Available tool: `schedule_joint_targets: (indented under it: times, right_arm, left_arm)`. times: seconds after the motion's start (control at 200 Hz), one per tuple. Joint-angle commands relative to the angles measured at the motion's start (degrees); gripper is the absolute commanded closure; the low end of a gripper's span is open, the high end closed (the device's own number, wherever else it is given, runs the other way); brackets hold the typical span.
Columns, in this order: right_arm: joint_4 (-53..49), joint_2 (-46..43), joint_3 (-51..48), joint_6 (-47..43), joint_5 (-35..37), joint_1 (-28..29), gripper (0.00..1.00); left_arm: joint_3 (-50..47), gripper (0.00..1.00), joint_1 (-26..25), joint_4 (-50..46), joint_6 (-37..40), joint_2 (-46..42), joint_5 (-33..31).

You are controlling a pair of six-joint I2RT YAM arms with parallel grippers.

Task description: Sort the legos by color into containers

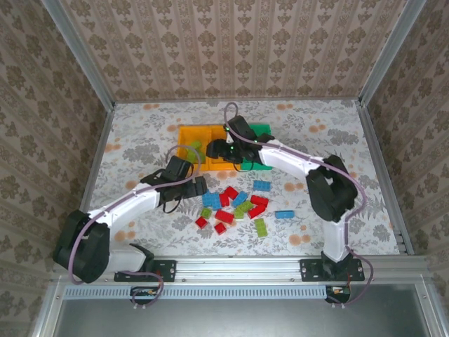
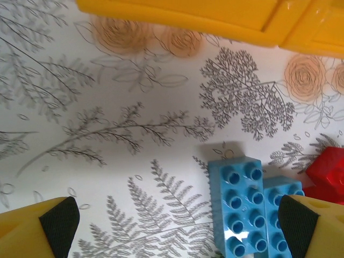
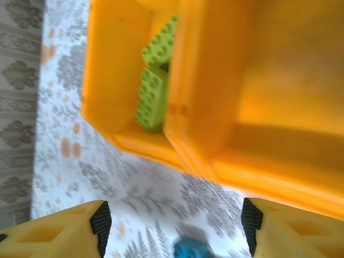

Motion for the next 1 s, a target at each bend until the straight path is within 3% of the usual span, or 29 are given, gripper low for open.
schedule_joint_targets:
  times: [0.0,0.195,0.405,0.605,0.995]
  right_arm:
    - [-5.0,-6.5,-6.2,-3.3,8.2,0.0,0.31]
    - [-10.9,-13.9,-16.2,-2.4,15.6,0.0,0.32]
    - [-17.7,-16.2,-21.4,-2.8,21.2,0.0,0.29]
    - [-20.8,-15.3,-21.7,-3.1,24.1,0.1,0.2]
    - [-22.9,-5.2,-15.0,-2.3,24.1,0.0,0.16]
  left_arm:
    - [1.6,0.02,-1.1,-0.1,-2.8,2.4,2.5]
    - [4.8,0.02,-2.7,-0.1,-3.0,6.5,3.2]
    - [5.8,0.02,-2.9,-0.3,-2.9,7.7,2.0]
    - [5.4,0.01,-2.9,0.1,-2.6,8.0,1.8]
    - [5.3,0.01,-2.9,-0.6,-2.1,7.7,0.2]
